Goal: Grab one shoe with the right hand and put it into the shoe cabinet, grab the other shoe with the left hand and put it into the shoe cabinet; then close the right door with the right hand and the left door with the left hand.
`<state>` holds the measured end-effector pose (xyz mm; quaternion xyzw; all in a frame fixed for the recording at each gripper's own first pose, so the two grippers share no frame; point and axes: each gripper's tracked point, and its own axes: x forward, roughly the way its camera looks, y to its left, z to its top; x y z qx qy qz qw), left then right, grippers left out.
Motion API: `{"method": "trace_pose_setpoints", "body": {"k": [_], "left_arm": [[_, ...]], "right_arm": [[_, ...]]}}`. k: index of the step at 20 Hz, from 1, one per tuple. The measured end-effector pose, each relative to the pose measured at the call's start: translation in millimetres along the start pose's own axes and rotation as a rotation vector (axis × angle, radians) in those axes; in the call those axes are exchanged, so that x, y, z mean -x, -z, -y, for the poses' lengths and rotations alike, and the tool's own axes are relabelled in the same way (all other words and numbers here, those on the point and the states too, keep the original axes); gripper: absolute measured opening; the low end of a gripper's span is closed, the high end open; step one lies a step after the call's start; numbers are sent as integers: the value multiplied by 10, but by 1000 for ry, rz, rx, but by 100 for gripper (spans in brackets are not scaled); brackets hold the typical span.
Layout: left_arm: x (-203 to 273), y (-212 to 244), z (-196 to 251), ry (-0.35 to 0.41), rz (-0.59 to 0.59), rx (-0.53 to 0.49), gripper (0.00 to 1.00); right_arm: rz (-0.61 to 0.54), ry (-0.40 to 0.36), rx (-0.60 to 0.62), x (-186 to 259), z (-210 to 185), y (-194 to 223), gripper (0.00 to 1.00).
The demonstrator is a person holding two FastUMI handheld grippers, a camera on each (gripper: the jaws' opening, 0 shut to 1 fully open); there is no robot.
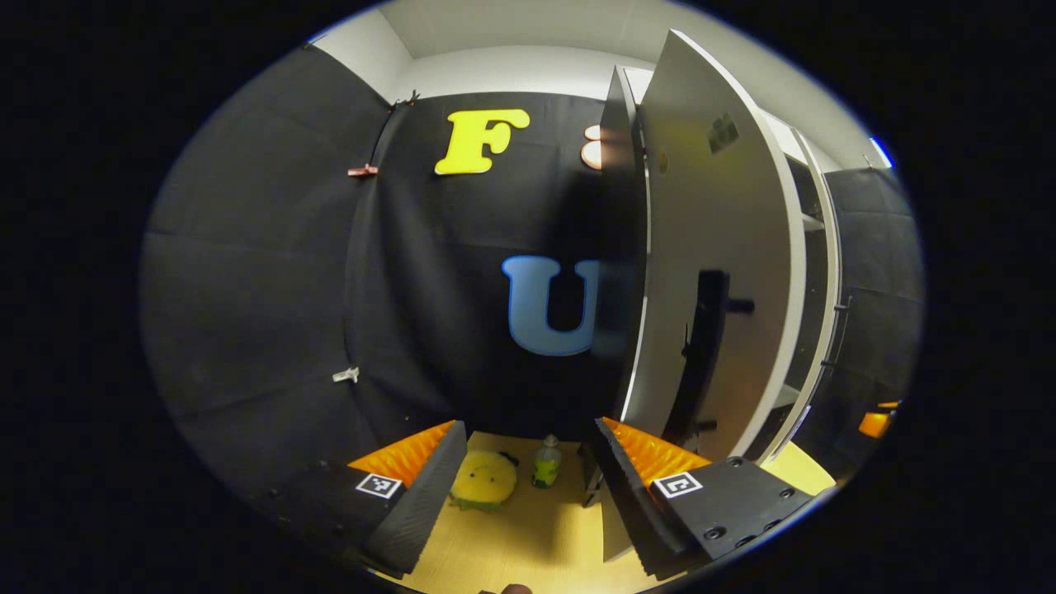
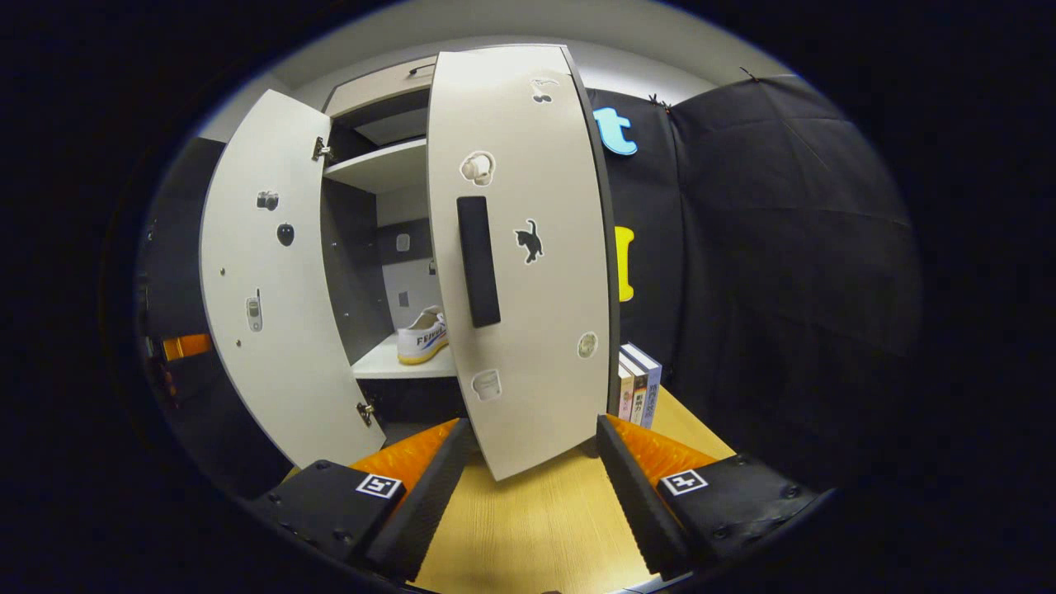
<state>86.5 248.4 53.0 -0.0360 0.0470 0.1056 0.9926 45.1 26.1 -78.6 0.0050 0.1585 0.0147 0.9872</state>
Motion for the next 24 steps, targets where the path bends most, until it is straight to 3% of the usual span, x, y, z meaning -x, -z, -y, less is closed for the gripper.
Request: {"method": "trace_pose_setpoints", "body": {"k": [6,9,17,24], "left_arm": [[-327,-254,263,47,27,-59,95],[-290,-275,296,25,27,-100,92],[-198,-215,597,-6,3,-46,90],[-208,-182,1217,4,-2,-32,90]], "right_arm": [[-44,7,-31,99,84,228,97],[-52,3,-49,29,140,256,97],[-31,-58,-5,-288,183,135,99],[-31,-121,33,-529,271,104,99]]}}
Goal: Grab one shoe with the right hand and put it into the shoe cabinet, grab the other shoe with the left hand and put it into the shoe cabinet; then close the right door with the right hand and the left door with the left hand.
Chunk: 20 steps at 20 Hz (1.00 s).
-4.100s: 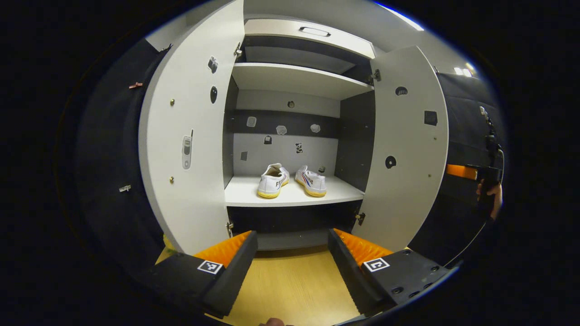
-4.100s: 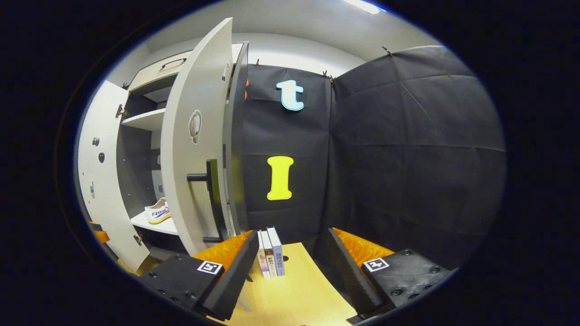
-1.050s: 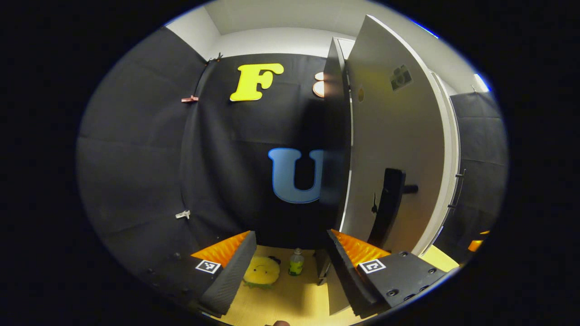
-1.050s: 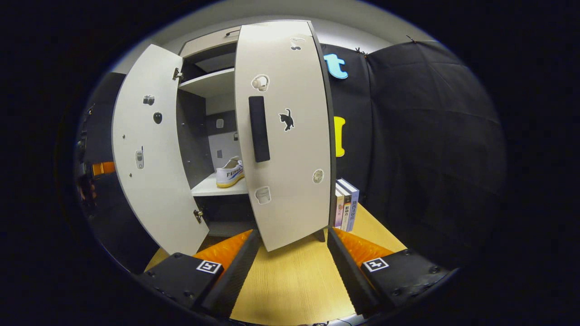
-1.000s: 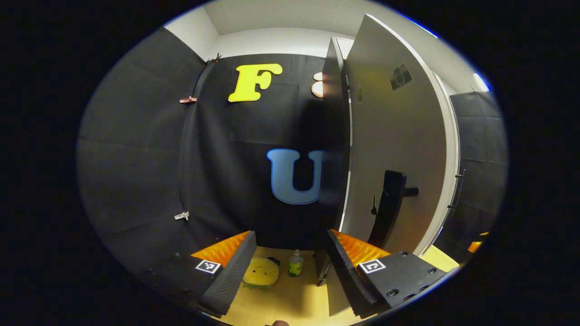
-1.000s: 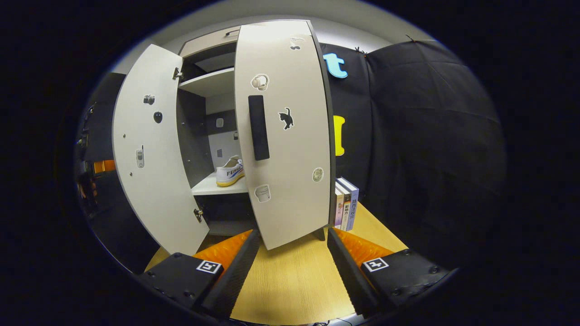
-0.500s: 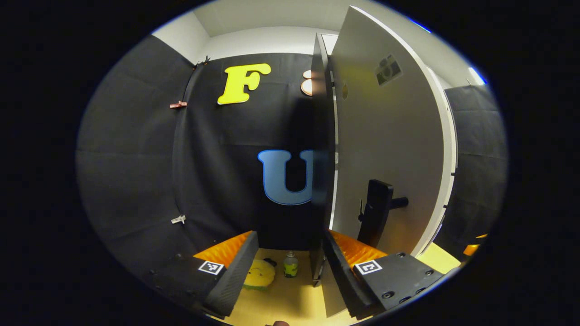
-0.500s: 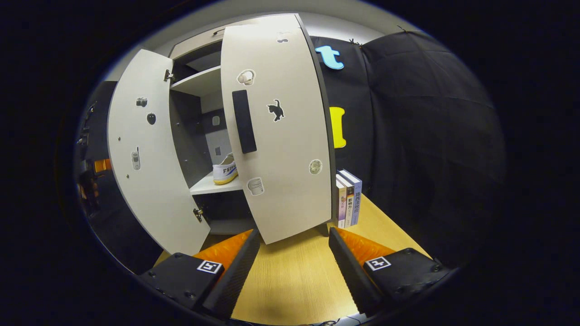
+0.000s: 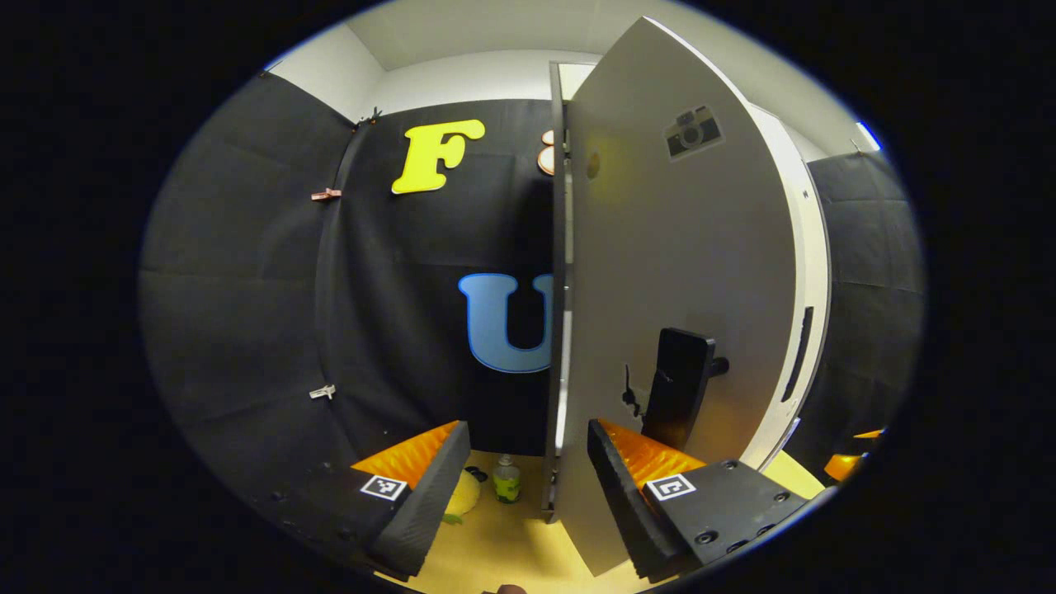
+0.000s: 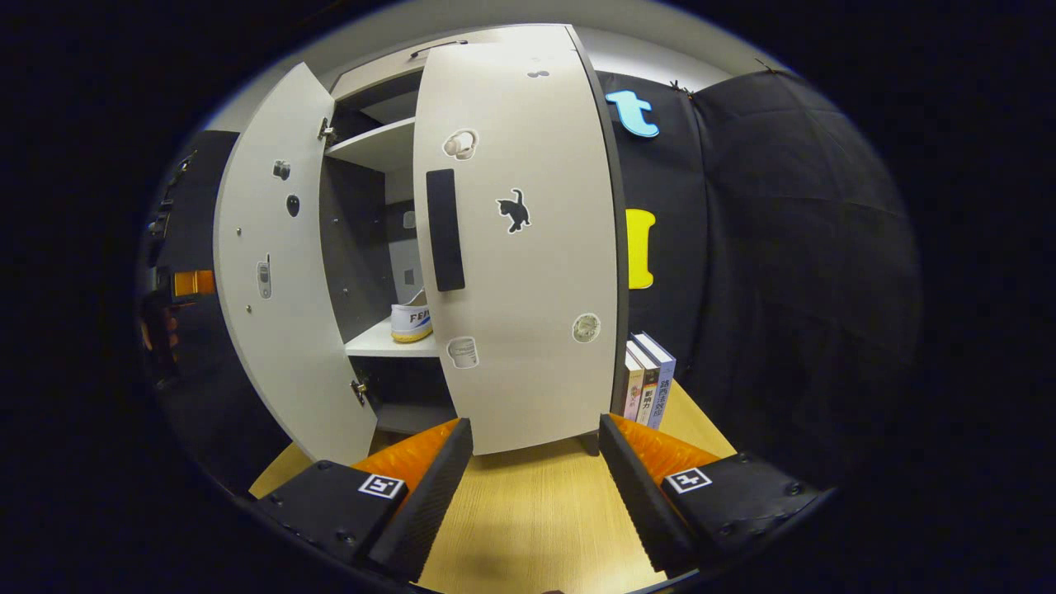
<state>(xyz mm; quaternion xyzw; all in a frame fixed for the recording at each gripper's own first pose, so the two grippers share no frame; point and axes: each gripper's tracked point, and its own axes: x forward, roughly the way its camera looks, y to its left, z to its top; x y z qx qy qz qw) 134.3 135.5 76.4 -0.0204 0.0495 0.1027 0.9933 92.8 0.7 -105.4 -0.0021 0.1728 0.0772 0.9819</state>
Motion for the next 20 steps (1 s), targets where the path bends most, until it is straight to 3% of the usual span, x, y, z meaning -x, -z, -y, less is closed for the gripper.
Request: {"method": "trace_pose_setpoints", "body": {"k": [4,9,16,20], "left_arm": [[-89,-26,527,27,15,-9,90],[-148,-32,1325,136,23,9,93],[210,163,1475,54,54,-12,94],[537,239,1397,45,71,-32,94]], "right_arm": [[-1,-18,14,-70,184,-11,99],[23,-45,25,-183,417,-132,99],[54,-163,48,-349,359,-304,99],[74,-144,45,-207,296,-387,99]]}}
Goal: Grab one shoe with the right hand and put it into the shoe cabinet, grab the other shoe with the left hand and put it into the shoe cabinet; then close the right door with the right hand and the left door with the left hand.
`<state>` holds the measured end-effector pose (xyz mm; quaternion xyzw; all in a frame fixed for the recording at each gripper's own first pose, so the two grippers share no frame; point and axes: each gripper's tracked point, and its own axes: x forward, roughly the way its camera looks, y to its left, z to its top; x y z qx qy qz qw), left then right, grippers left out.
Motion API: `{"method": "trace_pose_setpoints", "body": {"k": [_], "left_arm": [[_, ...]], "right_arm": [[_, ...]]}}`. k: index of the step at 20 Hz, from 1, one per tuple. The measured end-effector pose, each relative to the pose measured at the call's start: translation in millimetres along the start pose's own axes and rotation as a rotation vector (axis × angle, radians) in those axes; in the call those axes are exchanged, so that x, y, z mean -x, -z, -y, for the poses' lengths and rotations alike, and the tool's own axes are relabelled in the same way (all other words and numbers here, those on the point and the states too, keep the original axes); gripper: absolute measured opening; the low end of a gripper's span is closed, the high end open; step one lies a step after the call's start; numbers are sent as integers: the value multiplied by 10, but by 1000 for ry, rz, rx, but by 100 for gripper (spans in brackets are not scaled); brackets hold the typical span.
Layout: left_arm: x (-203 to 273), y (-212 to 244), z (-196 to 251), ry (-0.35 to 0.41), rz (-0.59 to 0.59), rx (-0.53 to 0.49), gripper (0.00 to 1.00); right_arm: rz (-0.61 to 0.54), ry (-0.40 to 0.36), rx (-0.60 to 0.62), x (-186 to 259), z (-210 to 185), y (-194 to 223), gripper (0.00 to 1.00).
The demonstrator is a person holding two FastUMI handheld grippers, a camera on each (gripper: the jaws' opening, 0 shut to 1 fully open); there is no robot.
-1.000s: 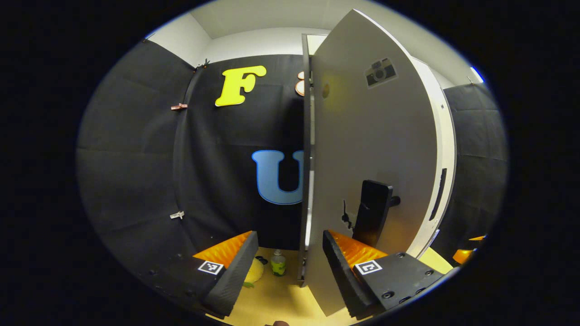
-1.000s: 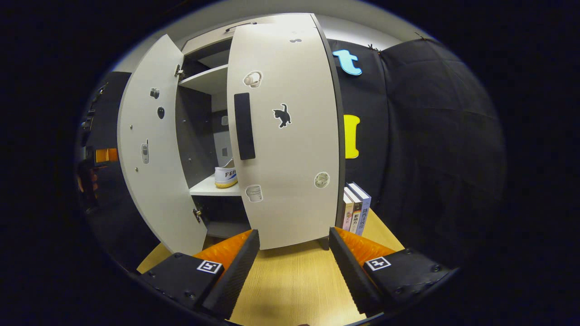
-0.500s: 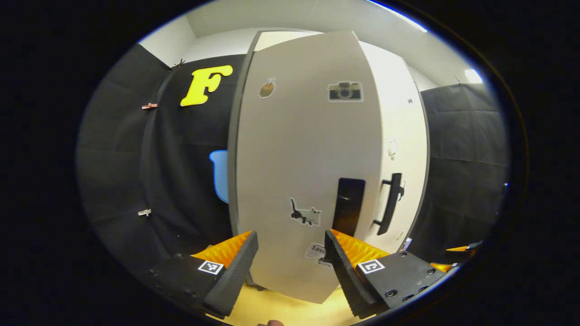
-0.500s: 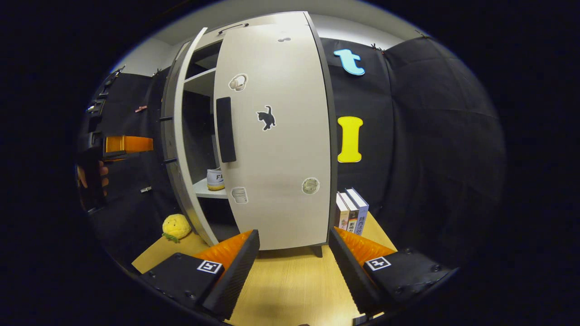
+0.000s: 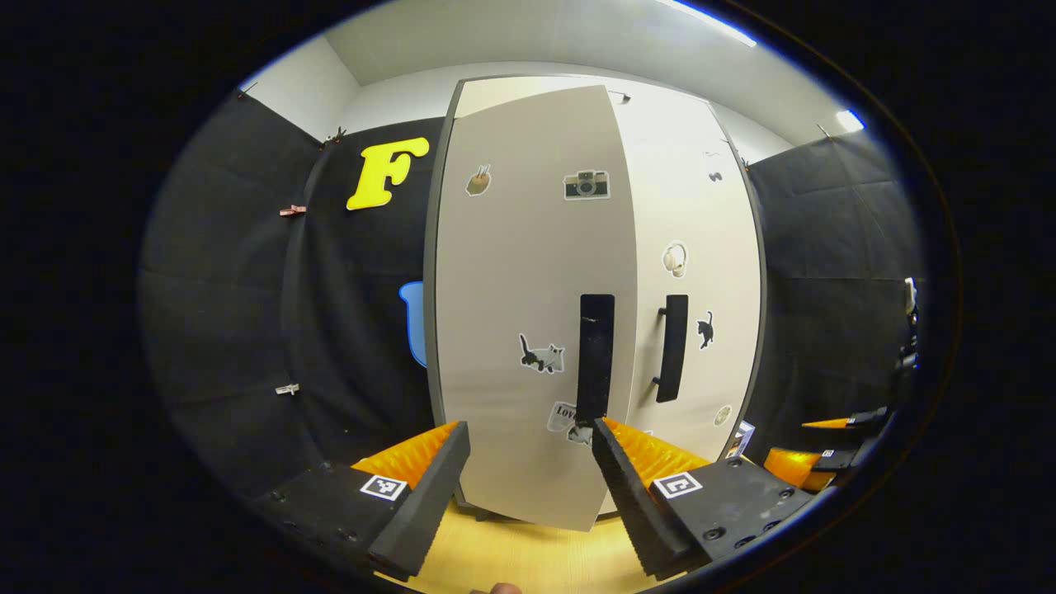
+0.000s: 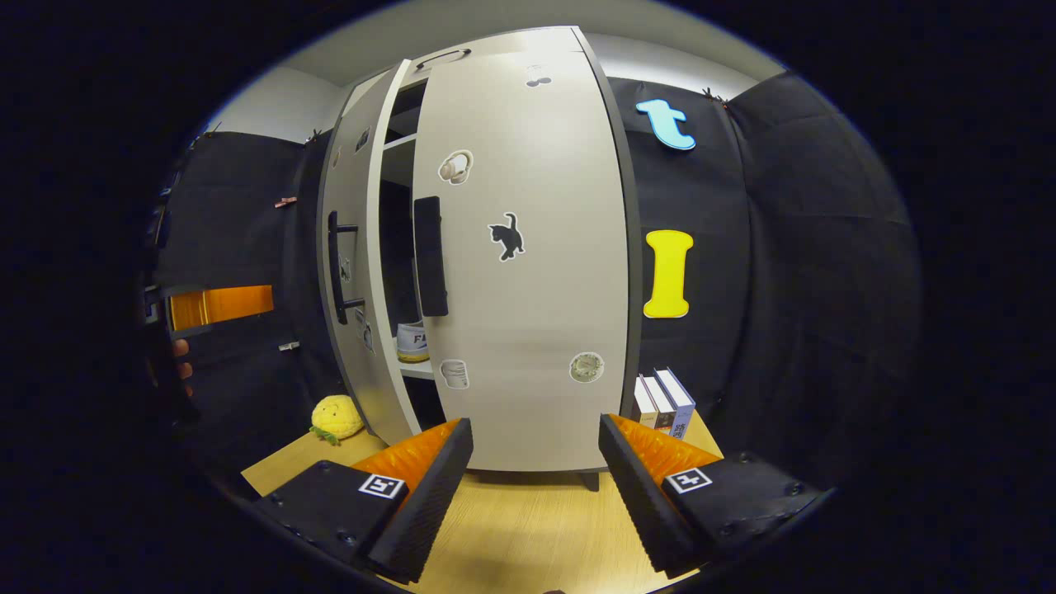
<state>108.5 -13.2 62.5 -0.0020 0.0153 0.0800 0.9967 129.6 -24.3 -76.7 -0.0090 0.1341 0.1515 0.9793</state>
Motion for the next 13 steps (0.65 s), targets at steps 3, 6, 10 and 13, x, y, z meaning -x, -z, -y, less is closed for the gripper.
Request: {"method": "trace_pose_setpoints", "body": {"k": [3,6,10,13], "left_arm": [[286,90,-142,-2,-1,30,93],[579,206,-448,-38,6,21,94],[898,348,-667,-27,28,19,95],[1112,446,-736,-21,47,50,94]], "right_arm": [[48,62,-17,224,-64,-111,98],[57,77,-40,480,-257,-64,98],[101,122,-29,828,-436,24,98],[152,137,-1,1067,-594,27,98]]}}
